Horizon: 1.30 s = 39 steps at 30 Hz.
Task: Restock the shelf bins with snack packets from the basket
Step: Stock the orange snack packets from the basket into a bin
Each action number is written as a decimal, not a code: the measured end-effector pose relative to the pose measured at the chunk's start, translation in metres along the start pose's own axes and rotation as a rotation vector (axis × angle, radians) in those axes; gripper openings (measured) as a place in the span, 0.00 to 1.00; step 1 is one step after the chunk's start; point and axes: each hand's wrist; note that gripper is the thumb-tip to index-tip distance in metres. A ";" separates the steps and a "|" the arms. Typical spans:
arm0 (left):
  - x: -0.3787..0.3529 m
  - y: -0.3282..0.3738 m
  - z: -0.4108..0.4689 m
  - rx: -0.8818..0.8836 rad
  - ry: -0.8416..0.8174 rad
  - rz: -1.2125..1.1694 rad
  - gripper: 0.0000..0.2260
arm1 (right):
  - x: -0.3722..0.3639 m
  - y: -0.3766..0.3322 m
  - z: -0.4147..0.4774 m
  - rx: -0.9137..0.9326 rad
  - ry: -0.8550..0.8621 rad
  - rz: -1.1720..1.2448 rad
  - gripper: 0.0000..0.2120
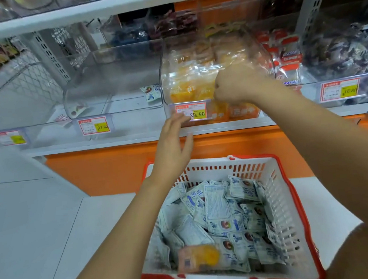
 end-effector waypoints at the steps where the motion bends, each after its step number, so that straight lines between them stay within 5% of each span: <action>1: -0.001 -0.007 -0.013 0.031 -0.008 0.008 0.15 | -0.004 -0.001 -0.002 0.015 0.014 -0.006 0.12; 3: -0.007 -0.027 -0.040 0.156 -0.144 0.038 0.12 | -0.011 -0.002 -0.011 0.020 0.094 0.088 0.16; 5: -0.017 -0.052 -0.066 0.328 -0.474 0.122 0.08 | -0.021 -0.010 -0.028 0.014 0.305 0.245 0.18; 8: -0.035 -0.076 -0.108 0.506 -1.002 0.259 0.18 | -0.047 -0.030 -0.055 0.166 0.491 0.235 0.16; 12: -0.058 -0.078 -0.156 0.568 -1.284 0.409 0.27 | -0.101 -0.042 -0.087 0.319 -0.081 0.153 0.10; 18: -0.074 -0.062 -0.169 0.540 -1.340 0.509 0.36 | -0.181 -0.026 -0.116 0.340 -0.666 0.171 0.16; 22: -0.075 -0.063 -0.171 0.501 -1.279 0.475 0.14 | -0.211 -0.029 -0.133 0.278 -0.939 0.257 0.18; 24: -0.069 -0.063 -0.159 0.463 -1.198 0.403 0.13 | -0.212 -0.031 -0.135 0.228 -0.949 0.452 0.27; 27: -0.054 -0.058 -0.125 0.451 -1.032 0.182 0.21 | -0.191 -0.030 -0.123 0.209 -0.828 0.758 0.30; 31: -0.029 -0.032 -0.080 0.442 -0.764 -0.069 0.20 | -0.146 -0.014 -0.098 0.232 -0.470 0.989 0.08; 39: 0.000 0.046 0.003 0.249 -0.381 -0.245 0.06 | 0.004 0.026 -0.073 0.256 -0.040 0.653 0.11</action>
Point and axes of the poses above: each hand's wrist, its own z-axis towards the middle knuckle, its own x-axis out of the back of the hand, y = z × x, and after that the axes turned 8 degrees about x, right-handed
